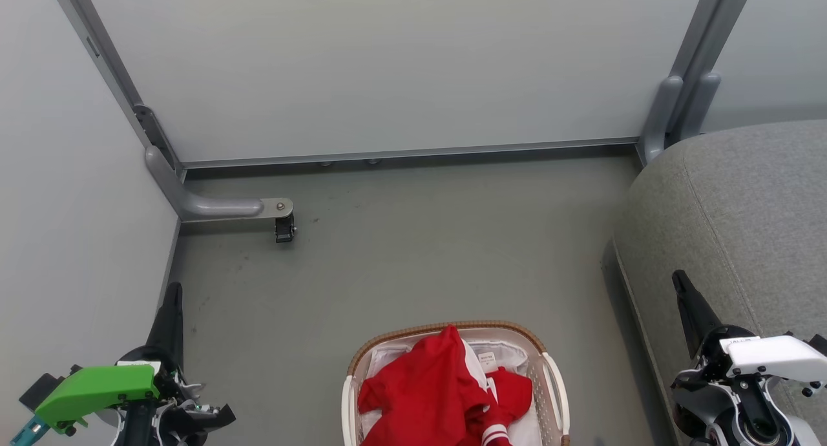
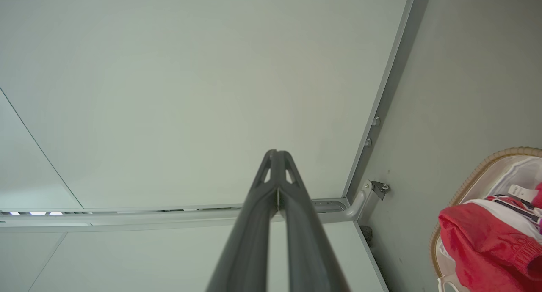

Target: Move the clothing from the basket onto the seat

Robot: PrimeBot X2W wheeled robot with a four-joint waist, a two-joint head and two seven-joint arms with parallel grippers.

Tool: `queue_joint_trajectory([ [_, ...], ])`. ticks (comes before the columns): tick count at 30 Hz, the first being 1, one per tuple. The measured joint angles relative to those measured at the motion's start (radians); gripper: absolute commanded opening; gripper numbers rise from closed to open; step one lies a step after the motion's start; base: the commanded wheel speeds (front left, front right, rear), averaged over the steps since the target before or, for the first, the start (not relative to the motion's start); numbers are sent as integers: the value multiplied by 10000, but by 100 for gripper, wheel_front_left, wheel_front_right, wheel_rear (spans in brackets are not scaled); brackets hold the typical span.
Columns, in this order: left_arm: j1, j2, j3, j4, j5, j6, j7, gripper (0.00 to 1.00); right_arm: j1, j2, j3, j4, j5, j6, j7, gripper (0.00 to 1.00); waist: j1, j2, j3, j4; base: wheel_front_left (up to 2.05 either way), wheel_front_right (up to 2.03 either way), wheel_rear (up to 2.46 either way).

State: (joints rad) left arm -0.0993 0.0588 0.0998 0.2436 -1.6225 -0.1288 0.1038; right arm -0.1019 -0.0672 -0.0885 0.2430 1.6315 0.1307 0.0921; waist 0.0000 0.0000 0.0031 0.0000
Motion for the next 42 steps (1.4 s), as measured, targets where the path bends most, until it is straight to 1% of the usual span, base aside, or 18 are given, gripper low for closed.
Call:
queue_joint_trajectory([
  [9,0,-13,15,2,33,0,6,0,-2,23,-27,2,-38,0,36,0,0,0,0,0,0,0,0],
  [10,13,-19,10,29,36,2,4,100,10,33,-25,33,-38,0,42,100,0,0,0,0,0,0,0],
  [11,66,-38,-2,115,36,4,4,0,58,58,-15,107,-38,-2,42,0,0,0,0,0,0,0,0],
  [12,123,-61,-8,201,36,6,4,100,120,86,-8,174,-38,-2,42,100,0,0,0,0,0,0,0],
  [13,213,-90,-19,291,36,12,4,0,200,127,4,278,-38,-4,42,0,0,0,0,-1,0,0,0],
  [14,292,-121,-27,382,36,13,2,100,274,161,13,353,-38,-4,42,100,0,0,2,-1,0,0,0],
  [19,333,-136,-86,476,151,15,-219,100,329,104,119,368,-263,-4,-151,100,0,0,17,0,0,0,0],
  [22,322,-98,-211,479,566,15,-359,100,306,-29,232,366,-656,-4,-311,100,0,0,32,0,0,0,0],
  [42,160,119,-867,516,5089,15,-1202,100,-35,-238,483,290,-4865,-4,-1124,100,0,0,151,-12,0,0,0],
])
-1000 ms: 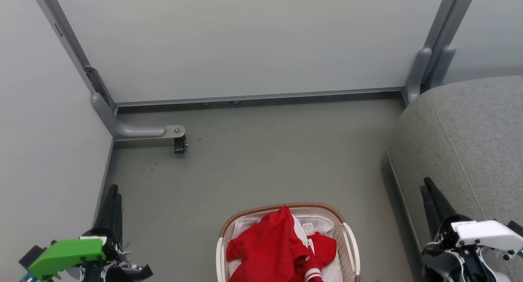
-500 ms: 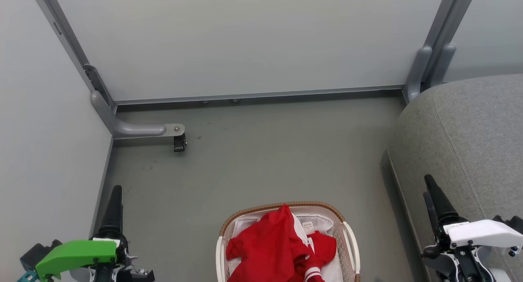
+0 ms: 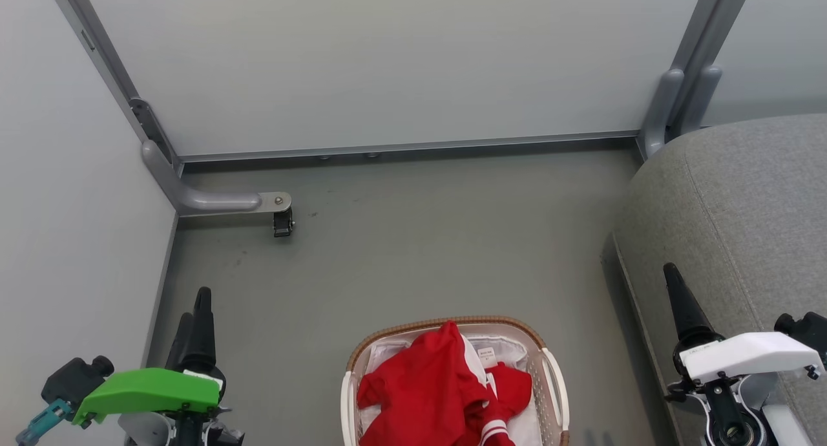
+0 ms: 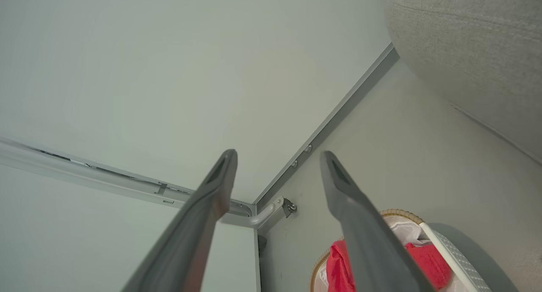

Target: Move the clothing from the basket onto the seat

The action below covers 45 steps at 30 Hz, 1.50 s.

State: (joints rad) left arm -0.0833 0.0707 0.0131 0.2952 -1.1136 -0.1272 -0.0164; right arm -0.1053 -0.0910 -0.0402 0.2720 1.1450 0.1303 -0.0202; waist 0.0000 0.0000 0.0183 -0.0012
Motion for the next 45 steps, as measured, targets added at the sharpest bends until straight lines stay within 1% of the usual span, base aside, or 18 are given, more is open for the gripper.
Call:
queue_joint_trajectory([
  [10,-21,82,-326,-38,1910,6,-376,100,-97,-31,121,36,-1829,0,-364,100,0,0,51,-6,0,0,0],
  [17,-106,228,-583,58,3051,165,-581,100,-136,-117,303,253,-3005,0,-594,100,0,0,51,-7,0,0,0],
  [29,-106,403,-1001,364,4585,443,-961,100,-186,-228,537,616,-4757,0,-955,100,0,0,10,-19,0,0,0],
  [45,-102,462,-1241,523,6259,485,-1388,100,-195,-247,541,821,-6569,2,-1361,100,0,0,-7,-68,0,0,0],
])
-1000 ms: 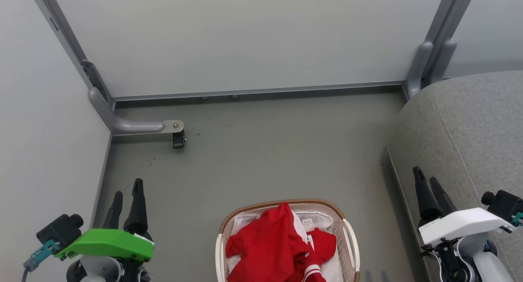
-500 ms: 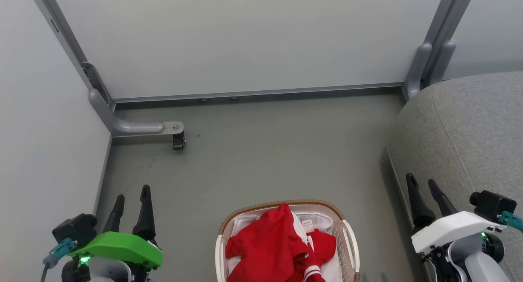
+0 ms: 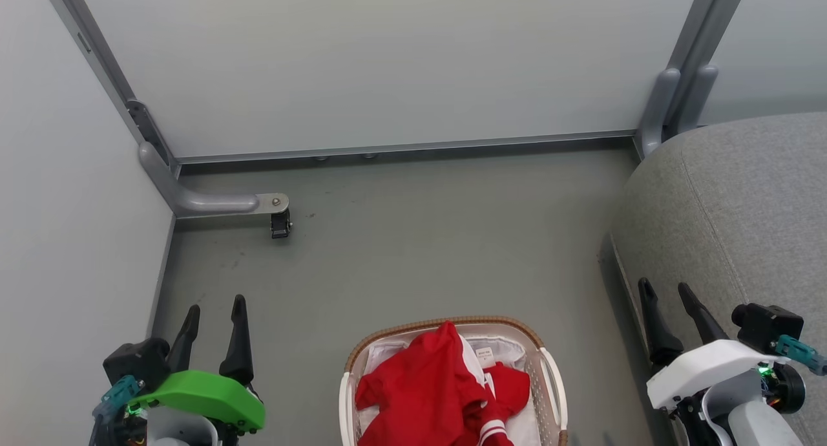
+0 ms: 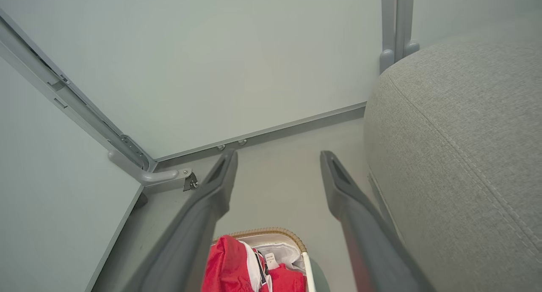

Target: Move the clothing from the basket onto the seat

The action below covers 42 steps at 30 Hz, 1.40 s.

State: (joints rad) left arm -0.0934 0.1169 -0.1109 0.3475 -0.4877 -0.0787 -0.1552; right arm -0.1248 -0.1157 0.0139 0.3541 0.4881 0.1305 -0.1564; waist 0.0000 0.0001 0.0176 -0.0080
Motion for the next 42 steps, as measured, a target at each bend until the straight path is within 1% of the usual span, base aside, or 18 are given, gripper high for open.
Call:
queue_joint_trajectory([
  [11,19,-36,-12,-71,1103,4,-242,100,-8,-58,-38,157,-1133,0,-259,100,0,0,24,-10,0,0,0],
  [13,28,-90,61,-84,1170,0,-311,100,-8,-61,-40,180,-1313,0,-301,100,0,0,29,-9,0,0,0],
  [20,110,-98,94,-128,1883,-92,-449,100,-43,-65,-31,270,-1896,0,-441,100,0,0,63,-31,0,0,0],
  [25,95,-132,-82,82,2406,-188,-562,100,-140,-92,4,261,-2322,0,-550,100,0,0,215,-65,0,0,0],
  [29,-225,-226,-330,213,2696,-282,-633,100,-530,-132,69,94,-2604,0,-642,100,0,0,529,-112,0,0,0],
  [33,-656,-341,-794,462,3083,-370,-708,100,-964,-144,174,-140,-2886,2,-696,100,0,0,960,-208,0,0,0],
  [42,-2202,-575,-2115,1584,3695,-489,-890,100,-2042,-42,527,-673,-3519,6,-867,100,0,0,2454,-631,0,0,0],
])
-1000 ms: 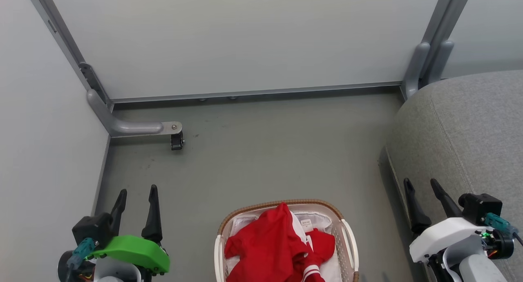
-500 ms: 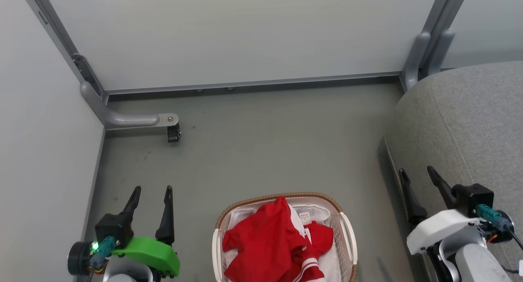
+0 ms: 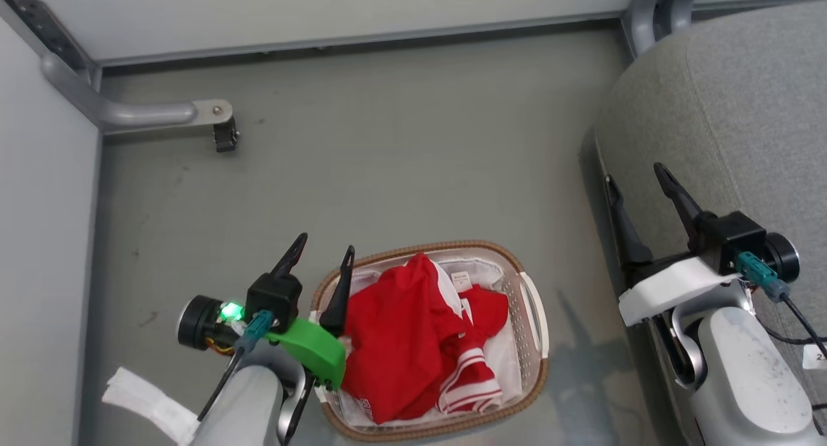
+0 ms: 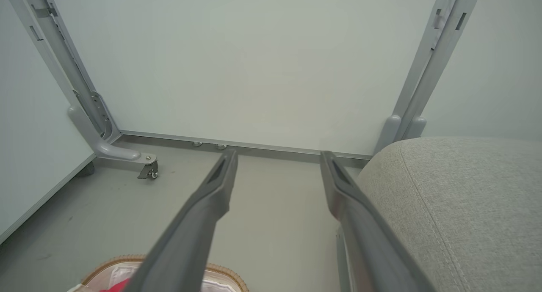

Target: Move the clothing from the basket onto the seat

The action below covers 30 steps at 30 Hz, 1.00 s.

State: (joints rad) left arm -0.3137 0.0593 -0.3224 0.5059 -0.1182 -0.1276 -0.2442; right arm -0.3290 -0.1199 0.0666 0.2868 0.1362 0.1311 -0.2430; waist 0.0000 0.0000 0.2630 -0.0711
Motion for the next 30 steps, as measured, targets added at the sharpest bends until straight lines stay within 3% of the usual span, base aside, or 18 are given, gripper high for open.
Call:
queue_joint_trajectory([
  [14,-2460,-42,-1987,2784,251,-13,-199,100,-1279,407,397,-600,-671,0,-188,100,1,0,2857,-1021,0,0,0],
  [24,-3848,-21,-2648,4834,-121,-12,-205,100,-1720,545,408,-637,-654,0,-188,100,2,1,4736,-1676,0,0,0],
  [30,-4466,-58,-2813,6291,-12,460,-205,100,-1804,604,343,-633,-640,0,-188,100,2,0,5514,-1978,0,0,0],
])
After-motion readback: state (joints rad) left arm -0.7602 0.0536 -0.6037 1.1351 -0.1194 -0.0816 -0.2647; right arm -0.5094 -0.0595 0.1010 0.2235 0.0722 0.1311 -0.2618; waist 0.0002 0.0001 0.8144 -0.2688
